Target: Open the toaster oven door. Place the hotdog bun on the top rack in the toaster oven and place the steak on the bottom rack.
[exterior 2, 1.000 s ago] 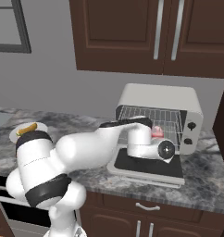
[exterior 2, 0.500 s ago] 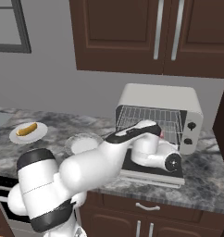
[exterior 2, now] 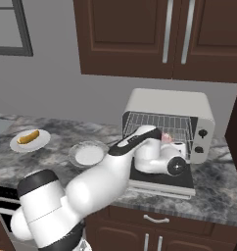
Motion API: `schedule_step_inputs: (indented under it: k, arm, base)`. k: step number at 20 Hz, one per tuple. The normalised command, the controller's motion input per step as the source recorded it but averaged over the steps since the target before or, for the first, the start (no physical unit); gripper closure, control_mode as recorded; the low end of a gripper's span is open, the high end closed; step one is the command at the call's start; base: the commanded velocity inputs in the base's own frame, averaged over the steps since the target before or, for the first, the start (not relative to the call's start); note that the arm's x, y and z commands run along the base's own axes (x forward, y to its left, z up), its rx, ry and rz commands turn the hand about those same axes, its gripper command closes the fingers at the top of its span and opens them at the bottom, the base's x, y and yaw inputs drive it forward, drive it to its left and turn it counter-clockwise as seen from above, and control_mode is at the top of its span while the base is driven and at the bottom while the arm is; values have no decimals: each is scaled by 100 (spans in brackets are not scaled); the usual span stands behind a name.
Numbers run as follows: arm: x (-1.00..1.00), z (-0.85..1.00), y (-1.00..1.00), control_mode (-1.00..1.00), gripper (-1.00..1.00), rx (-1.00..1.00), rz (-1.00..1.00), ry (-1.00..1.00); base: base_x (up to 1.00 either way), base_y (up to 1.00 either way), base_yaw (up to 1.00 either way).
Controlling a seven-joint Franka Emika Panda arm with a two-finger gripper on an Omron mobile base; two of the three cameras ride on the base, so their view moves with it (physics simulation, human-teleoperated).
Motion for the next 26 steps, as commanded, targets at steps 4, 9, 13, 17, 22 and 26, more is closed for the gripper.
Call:
schedule_step_inputs:
  k: [4,9,13,17,22,26]
  arm:
    - [14,0,1,-100,-100,-18,2,-18]
    - [4,3,0,-100,-100,-20,0,-18]
    - [7,11,0,-100,-100,-11,0,1]
    - [13,10,0,-100,-100,-7,0,9]
    - [19,1,0,-100,-100,-3,3,8]
    - [19,0,0,-100,-100,0,8,0]
  base:
    - [0,0,0]
    - [0,0,0]
    - [0,0,0]
    - [0,0,0]
    - [0,0,0]
    - [0,0,0]
